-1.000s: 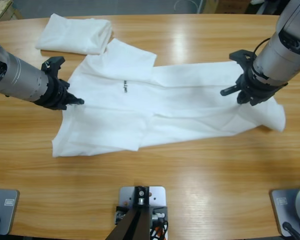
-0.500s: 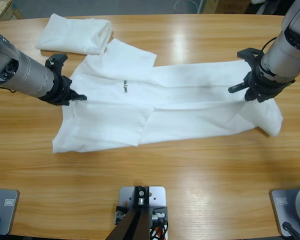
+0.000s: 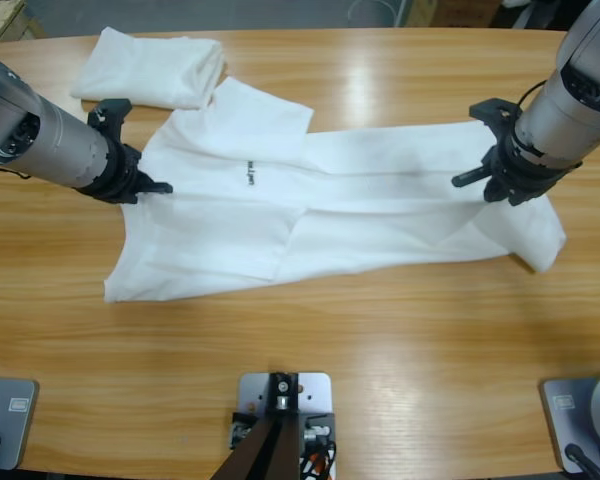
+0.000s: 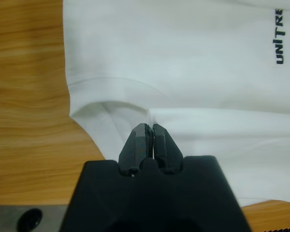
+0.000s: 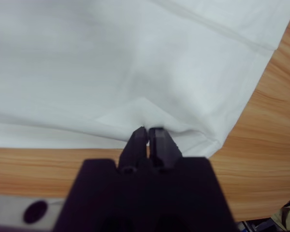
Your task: Fold clothes
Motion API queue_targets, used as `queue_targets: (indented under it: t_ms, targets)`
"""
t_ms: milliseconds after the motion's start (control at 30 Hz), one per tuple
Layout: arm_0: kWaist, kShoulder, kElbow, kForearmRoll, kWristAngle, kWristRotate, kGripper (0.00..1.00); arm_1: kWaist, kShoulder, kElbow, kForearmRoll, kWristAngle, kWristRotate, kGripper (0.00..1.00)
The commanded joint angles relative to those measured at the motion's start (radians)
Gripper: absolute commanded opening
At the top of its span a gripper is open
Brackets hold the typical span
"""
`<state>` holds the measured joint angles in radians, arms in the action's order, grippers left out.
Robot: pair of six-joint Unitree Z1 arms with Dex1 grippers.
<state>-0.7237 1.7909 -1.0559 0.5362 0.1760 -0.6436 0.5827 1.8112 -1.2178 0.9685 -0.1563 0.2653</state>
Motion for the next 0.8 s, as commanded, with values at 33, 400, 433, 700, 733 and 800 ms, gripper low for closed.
queue_targets:
  t_ms: [33,400,433,700,733,800]
  targets:
    - [-0.003,0.061,0.005,0.013,-0.016,-0.013,0.0,-0.012,0.024,0.029,0.007,-0.024,-0.009,0.0]
    - [-0.031,-0.068,-0.028,0.011,0.193,-0.004,0.833,-0.012,-0.071,0.008,0.036,-0.095,0.077,1.0]
    - [-0.033,-0.095,-0.029,0.011,0.215,0.007,0.838,-0.012,-0.102,0.008,0.036,-0.094,0.085,1.0]
    - [-0.331,-0.13,0.048,0.048,0.212,0.043,0.6,-0.012,-0.461,0.234,-0.066,0.016,0.478,0.959]
    - [-0.36,-0.101,0.056,0.056,0.211,0.05,0.6,-0.012,-0.492,0.3,-0.133,0.021,0.521,0.929]
    - [-0.401,-0.038,0.059,0.064,0.203,0.078,0.602,-0.015,-0.489,0.362,-0.183,0.017,0.593,0.931]
